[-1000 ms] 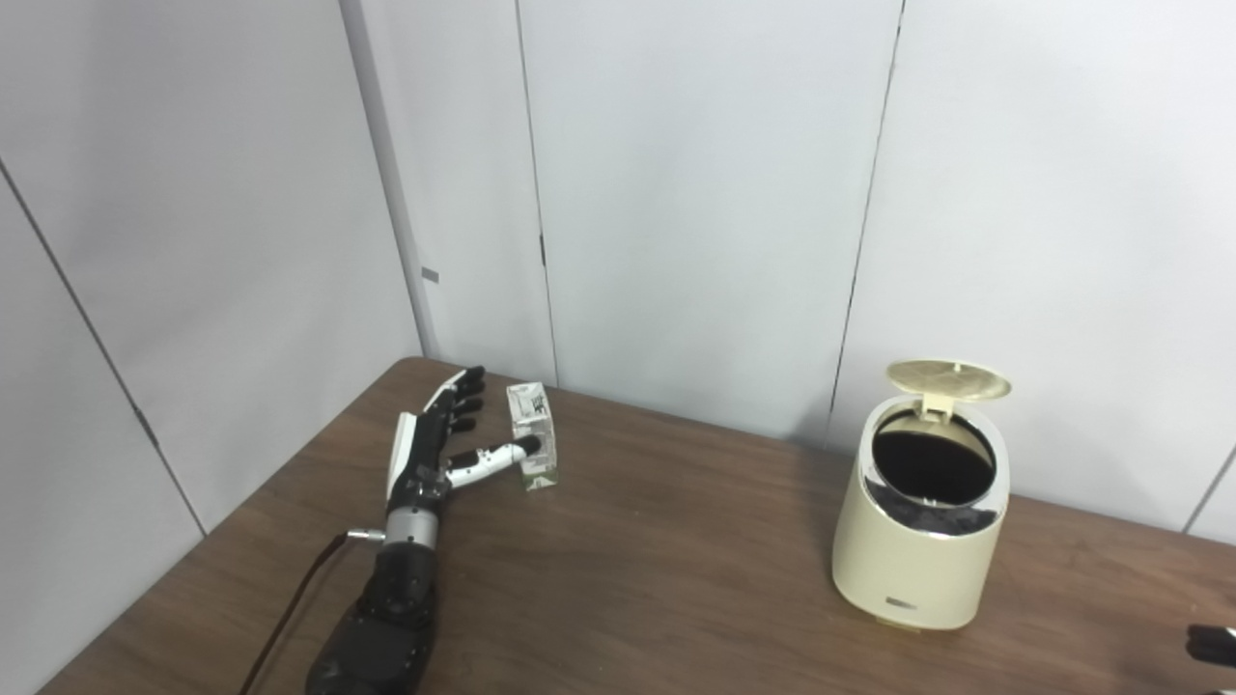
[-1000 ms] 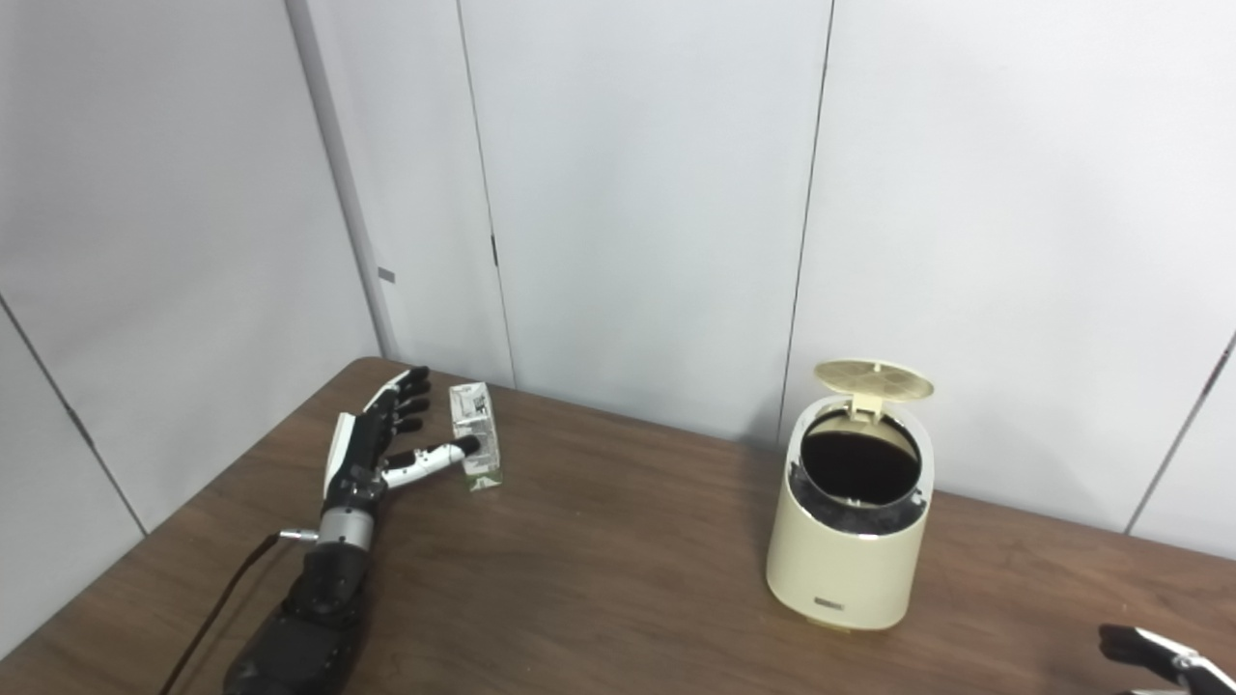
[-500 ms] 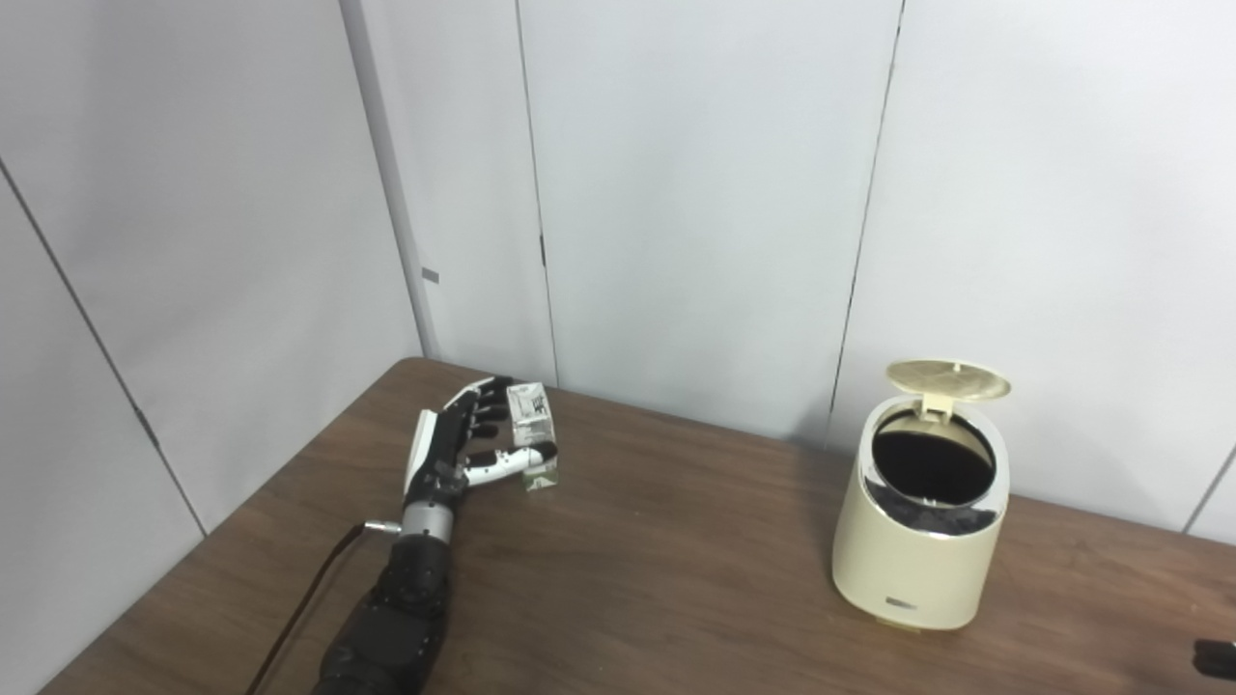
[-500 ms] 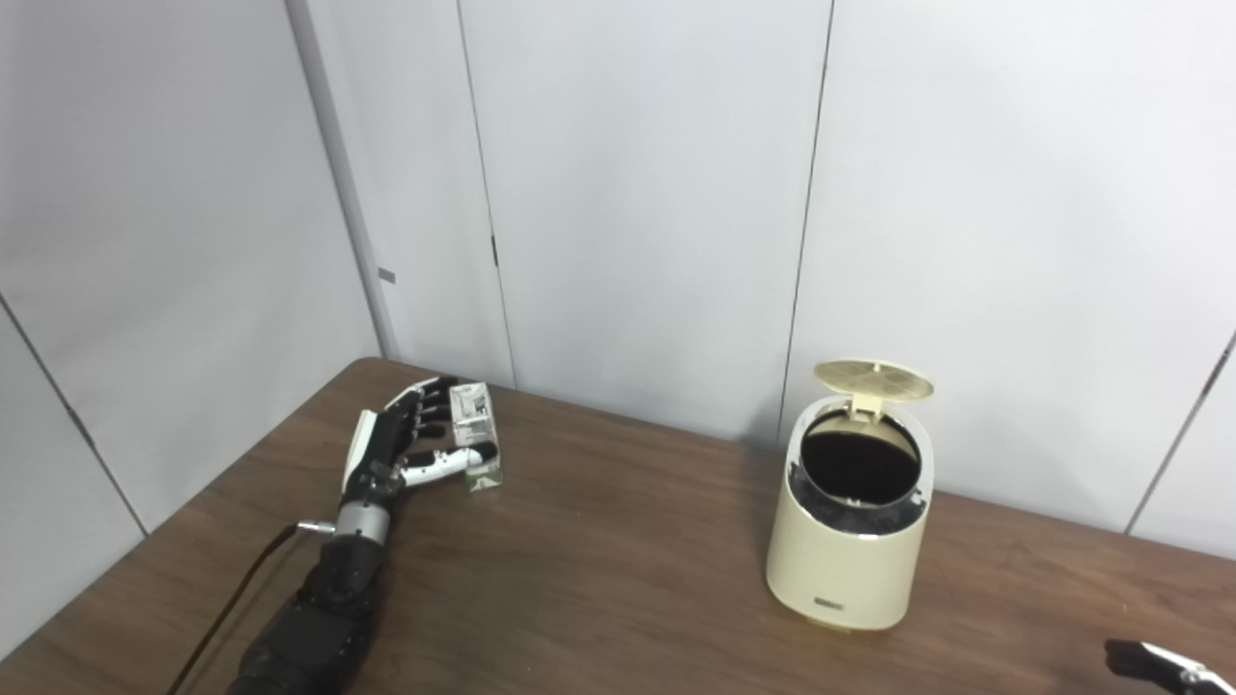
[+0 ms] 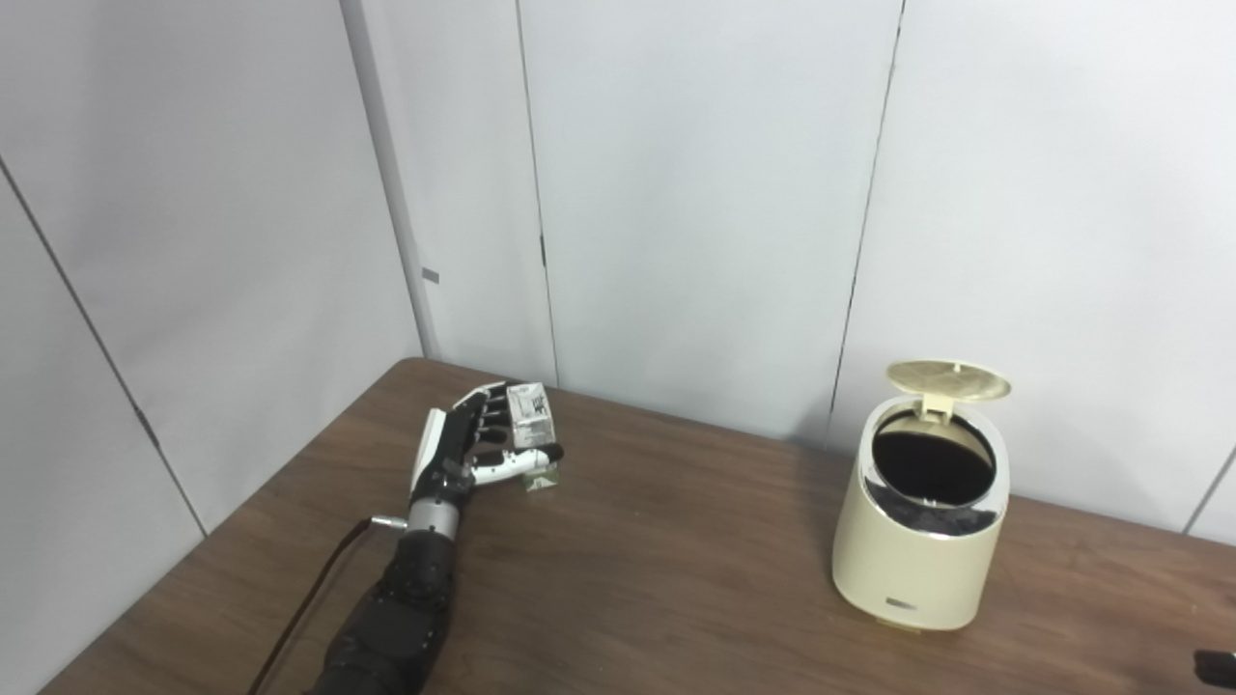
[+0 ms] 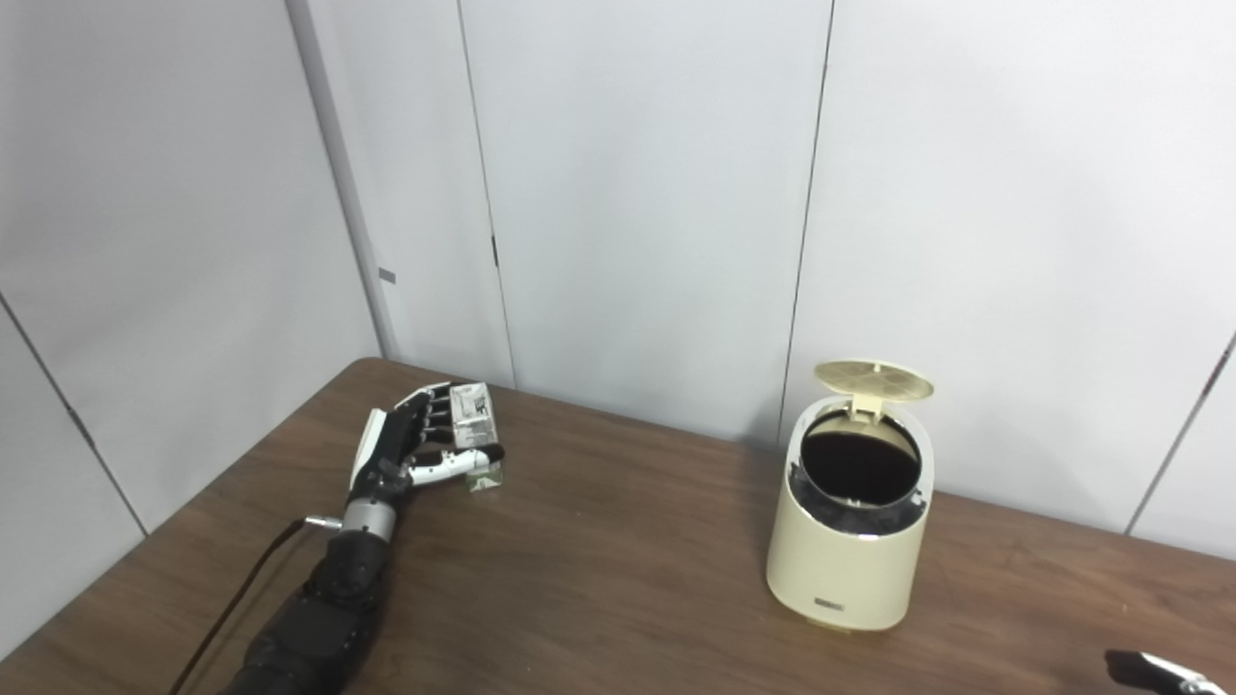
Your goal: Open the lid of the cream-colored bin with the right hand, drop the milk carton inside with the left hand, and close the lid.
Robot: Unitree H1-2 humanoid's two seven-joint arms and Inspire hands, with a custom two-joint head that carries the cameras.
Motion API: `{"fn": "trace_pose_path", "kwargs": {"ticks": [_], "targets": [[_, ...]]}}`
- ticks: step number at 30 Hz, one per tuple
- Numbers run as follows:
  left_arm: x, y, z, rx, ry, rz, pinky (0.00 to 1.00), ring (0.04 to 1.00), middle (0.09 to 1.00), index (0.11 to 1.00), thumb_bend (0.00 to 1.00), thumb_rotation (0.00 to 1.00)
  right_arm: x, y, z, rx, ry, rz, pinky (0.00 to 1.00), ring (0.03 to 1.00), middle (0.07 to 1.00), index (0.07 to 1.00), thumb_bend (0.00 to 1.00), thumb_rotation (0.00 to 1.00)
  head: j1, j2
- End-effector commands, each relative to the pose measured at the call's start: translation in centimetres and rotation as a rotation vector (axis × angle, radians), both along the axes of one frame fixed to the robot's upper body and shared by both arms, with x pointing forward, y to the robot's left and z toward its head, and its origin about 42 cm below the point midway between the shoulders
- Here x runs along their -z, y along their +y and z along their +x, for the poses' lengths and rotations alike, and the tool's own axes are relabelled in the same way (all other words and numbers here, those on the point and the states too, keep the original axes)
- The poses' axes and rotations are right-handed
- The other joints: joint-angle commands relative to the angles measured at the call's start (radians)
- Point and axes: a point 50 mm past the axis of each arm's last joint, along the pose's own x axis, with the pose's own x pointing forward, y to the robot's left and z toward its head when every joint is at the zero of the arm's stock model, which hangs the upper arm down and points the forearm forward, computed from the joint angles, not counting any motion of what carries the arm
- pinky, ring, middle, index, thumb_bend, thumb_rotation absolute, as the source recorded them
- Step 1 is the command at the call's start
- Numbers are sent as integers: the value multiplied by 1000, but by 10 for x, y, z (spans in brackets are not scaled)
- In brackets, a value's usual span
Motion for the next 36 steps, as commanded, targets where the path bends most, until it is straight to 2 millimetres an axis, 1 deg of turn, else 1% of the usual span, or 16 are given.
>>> {"fn": "trace_pose_path", "kwargs": {"ticks": [1,3,8,12,15,18,19,20,21,22,24,31,36], "targets": [[-24,5,12,12,-69,23,673,708,734,765,958,172,-18,-3,1,-9,-73,-17,365,592,750,739,998,597,0,2],[-23,4,13,15,-70,7,670,705,731,755,956,173,-17,-3,0,-7,-70,-16,368,593,753,739,998,599,1,2],[-19,1,12,30,-84,-76,616,663,683,732,925,121,-16,-3,-2,-4,-66,-19,364,589,754,746,1000,610,-3,8],[-17,-2,12,21,-87,-93,573,613,643,678,901,85,-15,-4,-4,-4,-61,-16,362,588,753,747,1000,617,-1,13],[-17,-4,12,5,-94,-91,522,552,578,631,862,56,-14,-4,-6,-3,-57,-11,366,593,751,743,1000,612,-1,17],[-17,-6,12,-12,-102,-87,512,530,538,598,820,29,-14,-3,-7,1,-52,-20,361,594,750,749,1000,616,-1,19],[-17,-7,13,-17,-106,-90,509,525,514,585,688,14,-14,-3,-8,2,-50,-22,361,597,753,753,997,616,1,20],[-17,-7,13,-23,-108,-94,498,518,490,555,606,7,-14,-4,-8,1,-49,-23,362,599,756,758,993,616,1,20],[-16,-8,13,-28,-109,-93,475,510,483,526,557,2,-13,-4,-8,1,-47,-23,365,601,761,763,989,617,2,20],[-16,-8,13,-33,-108,-94,459,504,483,513,540,1,-12,-4,-9,1,-46,-22,367,602,765,766,989,620,2,20],[-15,-9,13,-40,-107,-94,451,501,486,498,526,0,-10,-6,-9,0,-43,-19,373,604,771,769,987,620,3,21],[-14,-17,14,-58,-115,-67,437,489,493,487,522,0,-8,-7,-11,-6,-43,-13,391,620,789,772,950,597,3,23],[-16,-29,15,-30,-130,-42,429,478,485,493,522,0,-7,-6,-12,1,-35,-8,394,627,784,767,955,596,-6,24]]}}
